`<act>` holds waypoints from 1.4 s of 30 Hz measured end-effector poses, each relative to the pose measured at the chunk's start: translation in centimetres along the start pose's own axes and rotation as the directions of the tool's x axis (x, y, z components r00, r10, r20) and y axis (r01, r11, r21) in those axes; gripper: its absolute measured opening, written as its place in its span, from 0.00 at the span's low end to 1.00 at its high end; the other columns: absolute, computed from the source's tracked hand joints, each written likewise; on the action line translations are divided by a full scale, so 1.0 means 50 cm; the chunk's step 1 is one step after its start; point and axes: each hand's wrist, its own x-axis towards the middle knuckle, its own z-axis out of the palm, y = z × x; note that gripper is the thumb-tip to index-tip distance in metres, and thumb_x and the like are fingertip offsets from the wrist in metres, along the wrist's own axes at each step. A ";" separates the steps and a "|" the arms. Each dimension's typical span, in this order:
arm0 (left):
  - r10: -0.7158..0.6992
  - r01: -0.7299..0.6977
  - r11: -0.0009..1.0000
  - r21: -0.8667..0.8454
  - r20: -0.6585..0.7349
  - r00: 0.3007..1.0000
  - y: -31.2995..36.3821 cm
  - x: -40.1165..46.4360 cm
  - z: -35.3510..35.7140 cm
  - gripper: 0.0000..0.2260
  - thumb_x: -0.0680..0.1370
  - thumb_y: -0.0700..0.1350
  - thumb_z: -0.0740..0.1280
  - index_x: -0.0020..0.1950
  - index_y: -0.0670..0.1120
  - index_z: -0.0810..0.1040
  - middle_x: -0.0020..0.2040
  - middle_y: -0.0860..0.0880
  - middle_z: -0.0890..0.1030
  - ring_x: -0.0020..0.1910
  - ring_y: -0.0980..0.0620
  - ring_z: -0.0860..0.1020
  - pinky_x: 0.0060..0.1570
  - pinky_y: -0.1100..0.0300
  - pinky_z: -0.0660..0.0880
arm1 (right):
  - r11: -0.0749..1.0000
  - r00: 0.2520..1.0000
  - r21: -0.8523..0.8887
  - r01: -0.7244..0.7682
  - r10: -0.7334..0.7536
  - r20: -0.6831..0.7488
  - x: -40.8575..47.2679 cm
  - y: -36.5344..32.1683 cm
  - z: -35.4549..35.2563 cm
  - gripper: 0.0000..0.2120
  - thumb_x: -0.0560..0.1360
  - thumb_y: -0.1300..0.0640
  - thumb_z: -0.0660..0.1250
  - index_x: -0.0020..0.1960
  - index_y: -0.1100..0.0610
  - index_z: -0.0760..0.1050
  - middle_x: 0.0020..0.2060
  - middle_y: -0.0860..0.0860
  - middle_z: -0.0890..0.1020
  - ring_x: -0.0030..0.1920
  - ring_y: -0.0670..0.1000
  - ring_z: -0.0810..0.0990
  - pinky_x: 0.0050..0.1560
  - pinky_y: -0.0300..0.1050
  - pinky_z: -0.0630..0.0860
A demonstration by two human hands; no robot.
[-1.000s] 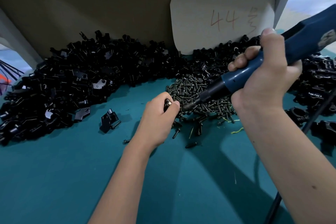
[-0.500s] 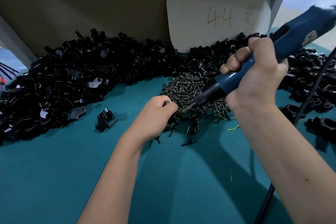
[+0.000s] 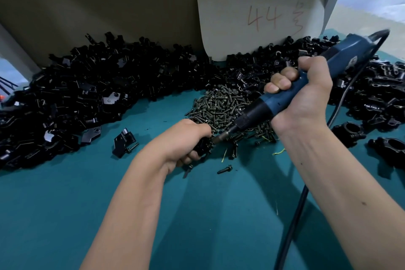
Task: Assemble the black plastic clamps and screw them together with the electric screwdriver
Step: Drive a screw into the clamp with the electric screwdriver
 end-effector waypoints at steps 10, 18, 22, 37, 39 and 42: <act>0.051 -0.017 0.987 0.157 -0.210 0.976 -0.006 0.020 0.019 0.14 0.79 0.48 0.62 0.36 0.47 0.62 0.29 0.48 0.64 0.30 0.49 0.65 0.33 0.56 0.57 | 0.997 0.991 -0.064 0.041 -0.049 -0.124 0.013 0.009 -0.008 0.10 0.77 0.64 0.63 0.41 0.56 0.64 0.29 0.49 0.68 0.26 0.48 0.66 0.28 0.41 0.67; 0.102 -0.071 0.982 0.174 -0.178 0.979 -0.002 0.018 0.022 0.14 0.78 0.47 0.63 0.36 0.48 0.62 0.30 0.48 0.62 0.30 0.49 0.60 0.32 0.56 0.54 | 0.999 0.988 -0.043 -0.005 -0.001 -0.154 0.022 0.006 -0.017 0.10 0.77 0.63 0.63 0.40 0.55 0.64 0.29 0.49 0.68 0.26 0.48 0.66 0.27 0.41 0.67; 0.099 -0.078 0.984 0.162 -0.125 0.987 -0.003 0.015 0.021 0.14 0.79 0.46 0.62 0.35 0.49 0.62 0.29 0.47 0.63 0.21 0.53 0.57 0.22 0.64 0.53 | 0.999 0.986 -0.027 -0.040 0.035 -0.163 0.024 0.008 -0.023 0.11 0.77 0.62 0.63 0.40 0.55 0.64 0.29 0.49 0.68 0.26 0.47 0.66 0.28 0.41 0.67; 0.036 -0.031 0.998 0.063 -0.085 0.996 -0.001 0.012 0.022 0.14 0.79 0.44 0.61 0.34 0.48 0.63 0.25 0.49 0.64 0.16 0.55 0.59 0.19 0.70 0.54 | 0.998 0.979 0.014 -0.066 0.067 -0.194 0.027 0.015 -0.035 0.10 0.78 0.62 0.63 0.41 0.54 0.64 0.30 0.48 0.68 0.26 0.47 0.65 0.27 0.40 0.66; 0.028 -0.023 0.998 0.065 -0.085 0.996 -0.002 0.011 0.023 0.14 0.79 0.45 0.61 0.35 0.48 0.63 0.26 0.48 0.63 0.16 0.55 0.59 0.19 0.70 0.54 | 0.998 0.979 0.009 -0.062 0.063 -0.194 0.026 0.017 -0.036 0.10 0.78 0.62 0.63 0.41 0.54 0.64 0.30 0.48 0.68 0.26 0.47 0.65 0.27 0.40 0.66; 0.019 -0.016 0.999 0.046 -0.080 0.997 -0.002 0.012 0.023 0.12 0.80 0.45 0.61 0.37 0.47 0.64 0.25 0.49 0.64 0.15 0.56 0.60 0.19 0.70 0.54 | 0.998 0.981 0.007 -0.059 0.059 -0.186 0.026 0.018 -0.033 0.10 0.78 0.62 0.63 0.41 0.54 0.64 0.30 0.48 0.68 0.26 0.47 0.66 0.27 0.40 0.67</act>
